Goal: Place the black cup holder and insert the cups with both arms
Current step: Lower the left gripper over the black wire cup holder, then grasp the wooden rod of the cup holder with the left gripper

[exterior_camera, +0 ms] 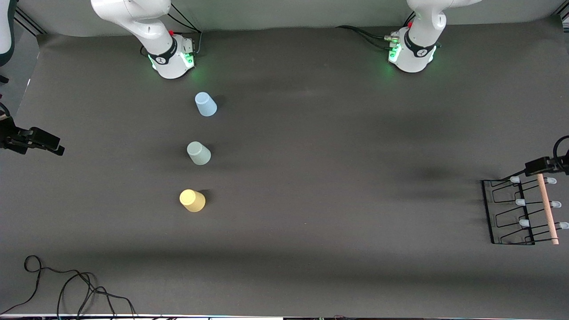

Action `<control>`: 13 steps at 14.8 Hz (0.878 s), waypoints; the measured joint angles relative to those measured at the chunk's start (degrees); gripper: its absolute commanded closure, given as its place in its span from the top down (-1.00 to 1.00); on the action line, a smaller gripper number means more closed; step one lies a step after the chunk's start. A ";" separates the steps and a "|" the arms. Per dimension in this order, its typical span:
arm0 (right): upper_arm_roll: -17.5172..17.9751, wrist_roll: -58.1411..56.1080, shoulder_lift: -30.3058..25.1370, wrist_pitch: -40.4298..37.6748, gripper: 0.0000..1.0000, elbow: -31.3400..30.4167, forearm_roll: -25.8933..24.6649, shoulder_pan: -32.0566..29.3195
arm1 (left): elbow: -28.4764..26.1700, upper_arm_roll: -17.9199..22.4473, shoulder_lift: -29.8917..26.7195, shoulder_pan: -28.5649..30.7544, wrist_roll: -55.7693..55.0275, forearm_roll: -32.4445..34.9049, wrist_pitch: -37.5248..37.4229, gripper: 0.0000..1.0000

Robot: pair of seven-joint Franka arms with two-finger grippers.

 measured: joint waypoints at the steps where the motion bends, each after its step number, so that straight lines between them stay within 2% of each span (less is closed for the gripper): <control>1: 0.00 0.00 0.00 0.00 1.00 0.00 0.00 0.00 | -0.01 -0.01 1.09 0.45 0.08 0.02 1.29 0.91; 4: 0.00 0.00 0.00 0.00 1.00 0.00 0.03 0.00 | 0.01 0.05 4.25 3.13 3.41 0.06 5.36 0.83; 7: 0.00 0.00 0.01 0.00 1.00 0.00 0.03 0.00 | 0.00 0.06 7.63 6.42 6.92 0.06 10.70 0.67; 10: 0.00 0.00 0.01 0.00 1.00 0.00 0.04 0.00 | 0.02 0.03 10.67 7.20 9.29 0.05 13.57 0.57; 13: 0.00 0.00 0.01 0.00 1.00 0.00 0.04 0.00 | 0.08 0.01 12.37 7.31 11.74 0.05 14.81 0.38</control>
